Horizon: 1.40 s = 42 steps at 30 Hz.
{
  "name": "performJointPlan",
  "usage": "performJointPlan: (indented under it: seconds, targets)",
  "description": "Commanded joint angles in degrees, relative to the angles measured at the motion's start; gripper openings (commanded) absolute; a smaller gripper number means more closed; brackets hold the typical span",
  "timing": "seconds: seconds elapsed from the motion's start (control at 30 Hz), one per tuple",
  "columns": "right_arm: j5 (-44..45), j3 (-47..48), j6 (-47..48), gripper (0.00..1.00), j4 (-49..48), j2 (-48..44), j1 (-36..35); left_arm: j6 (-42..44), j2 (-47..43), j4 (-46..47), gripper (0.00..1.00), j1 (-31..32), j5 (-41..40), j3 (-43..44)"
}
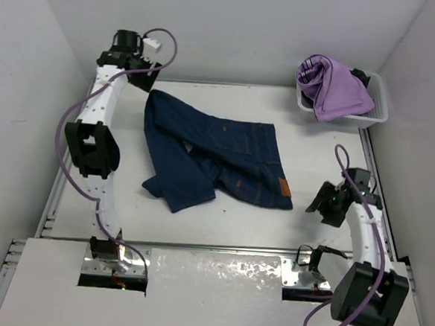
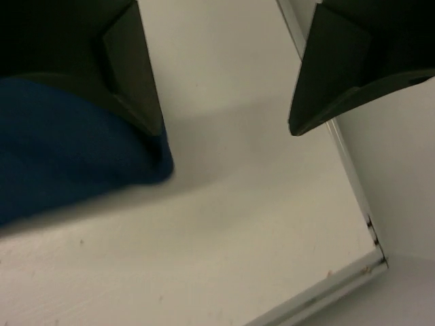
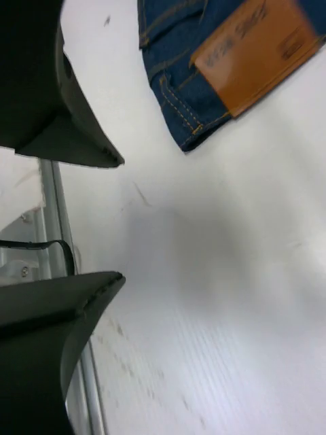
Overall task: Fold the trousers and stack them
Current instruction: Flatten the trousers out
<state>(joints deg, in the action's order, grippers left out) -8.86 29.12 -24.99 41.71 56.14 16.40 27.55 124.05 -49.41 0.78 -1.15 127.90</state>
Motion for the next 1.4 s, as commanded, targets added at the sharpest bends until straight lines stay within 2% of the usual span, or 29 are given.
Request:
performJointPlan:
  seconds: [0.0, 0.03, 0.07, 0.17, 0.2, 0.27, 0.3, 0.37, 0.4, 0.47, 0.57, 0.6, 0.67, 0.7, 0.73, 0.87, 0.93, 1.0, 1.13, 1.17, 1.23, 1.3, 1.33, 1.37]
  targets:
    - [3.85, 13.39, 5.66, 0.61, 3.47, -0.60, -0.23, -1.01, -12.65, -8.22, 0.71, -2.97, 8.24, -5.78]
    - [3.94, 15.85, 5.22, 0.61, 1.29, -0.07, -0.49, -1.27, -14.95, -9.64, 0.65, -2.89, 15.14, -12.95]
    - [3.77, 20.23, 4.61, 0.61, -0.04, 1.94, -1.19, -1.10, -17.06, -10.87, 0.63, -2.71, 18.52, -16.33]
    - [6.74, 27.27, 3.19, 0.61, -6.45, 9.12, -8.90, -2.67, -27.07, -9.93, 0.66, -2.71, 24.78, -28.03]
    - [8.75, 28.95, 3.98, 0.62, -9.25, 11.69, -14.59, -2.85, -28.41, -9.22, 0.70, -2.80, 24.44, -29.71]
    - [8.08, 35.27, 4.16, 0.63, -10.86, 17.83, -19.01, -2.68, -30.09, -8.95, 0.72, -3.32, 23.65, -32.18]
    - [6.68, 37.91, 4.08, 0.63, -10.69, 25.00, -21.74, -2.33, -30.35, -10.78, 0.72, -3.32, 22.86, -32.44]
    - [8.06, 47.48, 4.34, 0.63, -9.46, 32.24, -24.65, -2.50, -29.75, -15.42, 0.72, -3.32, 22.77, -34.46]
    - [8.77, 50.65, 5.21, 0.64, -8.76, 38.89, -25.45, -2.41, -29.74, -17.02, 0.72, -3.32, 23.38, -37.69]
    - [9.99, 60.49, 6.01, 0.64, -8.15, 45.25, -26.50, -1.54, -31.83, -18.09, 0.72, -2.54, 23.47, -42.88]
    - [10.18, 75.07, 6.36, 0.65, -5.61, 62.26, -26.69, 0.30, -38.93, -12.74, 0.74, 4.73, 18.91, -58.23]
    - [10.18, 83.64, 6.27, 0.65, -4.72, 65.99, -26.69, 0.66, -40.36, -11.86, 0.75, 6.07, 19.68, -60.20]
    - [10.44, 91.33, 4.88, 0.66, -3.31, 73.11, -26.77, 2.41, -42.48, -12.02, 0.76, 8.00, 23.88, -62.76]
    - [10.18, 97.29, 4.34, 0.67, -3.39, 79.50, -26.77, 2.85, -42.66, -11.94, 0.76, 9.32, 23.56, -64.51]
    - [9.92, 99.44, 3.56, 0.68, -3.92, 82.26, -26.86, 2.34, -42.66, -10.29, 0.77, 9.51, 23.21, -65.48]
    - [13.87, 100.60, -0.05, 0.68, -11.80, 89.75, -27.13, 2.51, -39.68, -6.85, 0.79, 11.00, 23.03, -68.82]
    - [15.27, 102.44, 0.03, 0.68, -12.71, 93.60, -27.91, 0.42, -36.36, -2.65, 0.79, 11.53, 21.63, -70.14]
    - [16.68, 105.51, 1.70, 0.69, -11.83, 96.16, -28.70, -0.21, -32.84, -2.54, 0.82, 11.44, 20.75, -69.63]
    - [13.09, 102.46, 1.44, 0.69, -12.18, 97.32, -30.20, -3.98, -25.81, 0.70, 0.85, 11.44, 19.88, -69.80]
    - [12.82, 101.66, 1.53, 0.68, -12.18, 96.97, -30.29, -4.60, -24.92, 1.50, 0.85, 11.35, 18.04, -69.97]
    - [12.38, 100.34, 1.70, 0.55, -11.66, 96.70, -30.55, -7.06, -22.90, 4.13, 0.85, 10.83, 16.97, -69.63]
    - [11.85, 99.99, 1.70, 0.50, -9.82, 95.48, -30.55, -9.61, -21.40, 5.19, 0.75, 8.64, 19.68, -67.26]
    - [11.33, 98.16, 2.75, 0.56, -8.94, 93.64, -30.55, -10.40, -20.87, 5.20, 0.60, 7.41, 21.26, -65.34]
    - [11.32, 96.75, 3.45, 0.56, -9.02, 92.23, -30.55, -10.41, -20.87, 5.20, 0.50, 6.88, 21.80, -64.36]
